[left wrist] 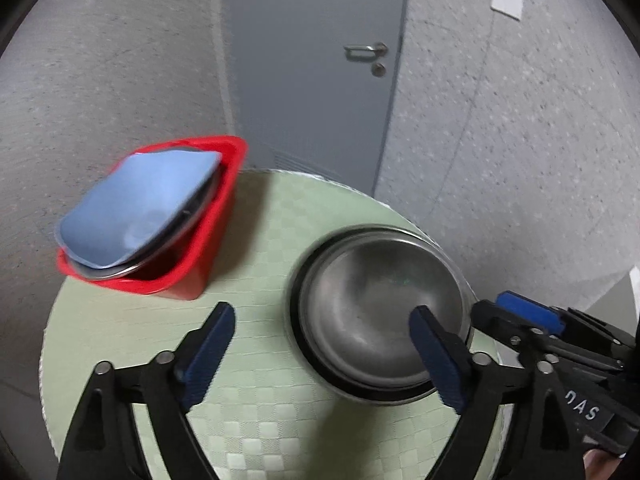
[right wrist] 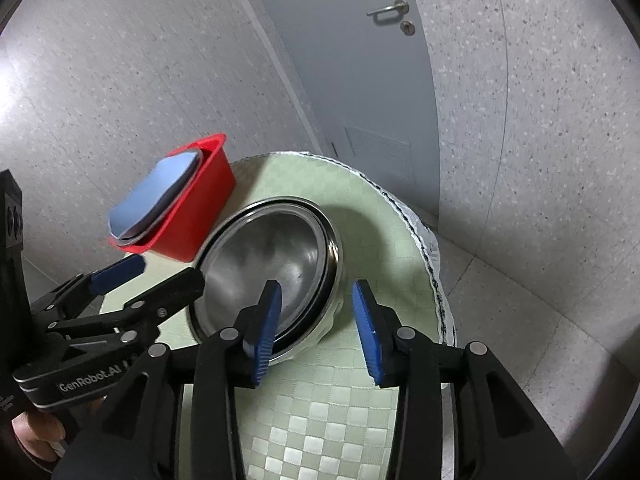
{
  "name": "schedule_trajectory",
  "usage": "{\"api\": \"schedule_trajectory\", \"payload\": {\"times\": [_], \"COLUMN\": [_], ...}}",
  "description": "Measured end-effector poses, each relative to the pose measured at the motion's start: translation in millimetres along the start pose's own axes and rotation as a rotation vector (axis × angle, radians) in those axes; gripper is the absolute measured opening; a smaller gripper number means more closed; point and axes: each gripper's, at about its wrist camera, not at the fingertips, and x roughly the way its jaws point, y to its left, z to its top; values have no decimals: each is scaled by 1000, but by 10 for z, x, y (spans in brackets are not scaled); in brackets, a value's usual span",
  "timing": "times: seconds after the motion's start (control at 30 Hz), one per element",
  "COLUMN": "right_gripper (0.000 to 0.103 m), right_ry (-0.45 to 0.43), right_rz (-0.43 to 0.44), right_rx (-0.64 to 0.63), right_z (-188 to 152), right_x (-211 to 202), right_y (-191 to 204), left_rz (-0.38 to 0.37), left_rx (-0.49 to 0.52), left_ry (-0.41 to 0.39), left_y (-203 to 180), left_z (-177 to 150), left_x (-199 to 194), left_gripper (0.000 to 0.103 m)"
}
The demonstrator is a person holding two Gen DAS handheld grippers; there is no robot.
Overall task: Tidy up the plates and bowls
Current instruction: 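Move both grippers to the stacked steel bowls on the table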
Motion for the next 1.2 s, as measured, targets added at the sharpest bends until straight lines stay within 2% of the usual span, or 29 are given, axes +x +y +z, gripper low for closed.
{"api": "schedule_trajectory", "payload": {"times": [0.03, 0.07, 0.13, 0.3, 0.6, 0.87, 1.2], "right_gripper": [39, 41, 46, 64, 71, 71, 71], "right_ry": [-7, -15, -30, -64, -70, -36, 19], "right_rz": [1, 1, 2, 0, 11, 4, 3], "right_rx": [2, 4, 2, -8, -31, -26, -3], "right_z": [-4, -9, -13, -44, -92, -76, 17], "right_x": [-34, -78, -141, -301, -378, -248, 24], "right_y": [4, 15, 32, 112, 228, 160, -30], "left_rz": [8, -17, -8, 53, 99, 86, 79], "left_rx": [-22, -11, -30, -54, -98, -111, -117], "left_ry": [-23, -13, -46, -120, -154, -121, -63], "left_y": [33, 72, 131, 171, 116, 49, 42], "left_z": [-29, -68, -133, -353, -718, -725, -341], "left_x": [-86, -173, -337, -665, -935, -784, -244], "left_gripper": [92, 95, 97, 102, 102, 102, 102]}}
